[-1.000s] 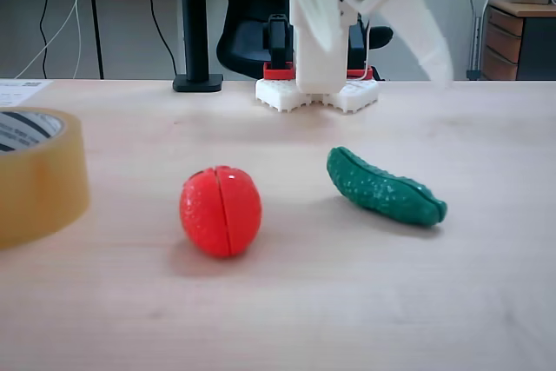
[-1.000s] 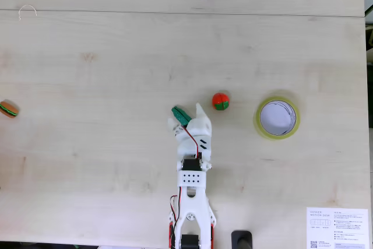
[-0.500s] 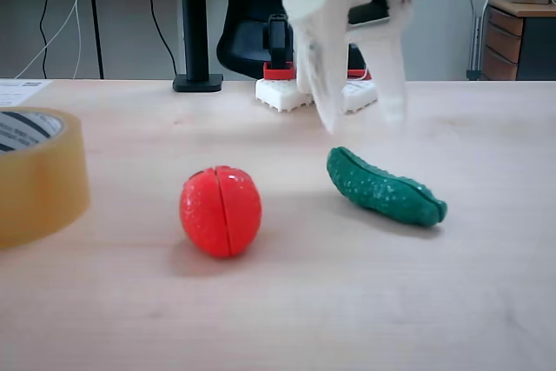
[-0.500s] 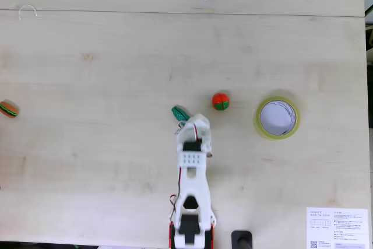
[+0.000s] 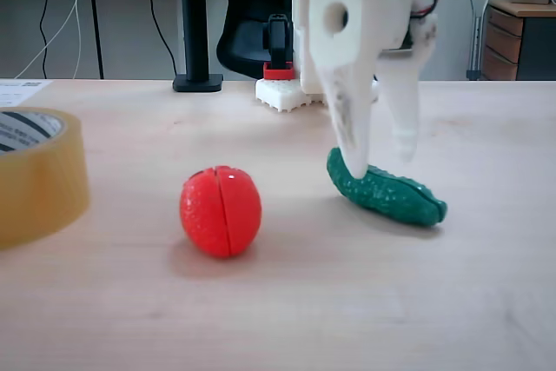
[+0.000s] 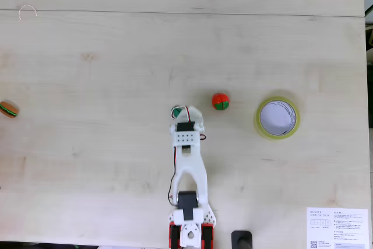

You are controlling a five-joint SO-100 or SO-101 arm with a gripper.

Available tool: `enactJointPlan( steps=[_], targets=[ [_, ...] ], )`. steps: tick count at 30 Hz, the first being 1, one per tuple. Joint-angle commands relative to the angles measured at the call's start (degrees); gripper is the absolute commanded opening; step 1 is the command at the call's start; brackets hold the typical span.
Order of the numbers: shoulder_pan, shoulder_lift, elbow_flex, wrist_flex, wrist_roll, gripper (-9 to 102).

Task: Grasp a cucumber and put it in the hole.

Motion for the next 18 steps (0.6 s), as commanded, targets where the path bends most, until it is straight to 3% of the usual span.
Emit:
enactJointPlan(
  steps=[1, 18],
  targets=[
    [0.0, -1.8, -7.4, 3.5, -0.7, 26],
    [-0.4, -15.4, -19.7, 8.0, -0.7, 28]
  ],
)
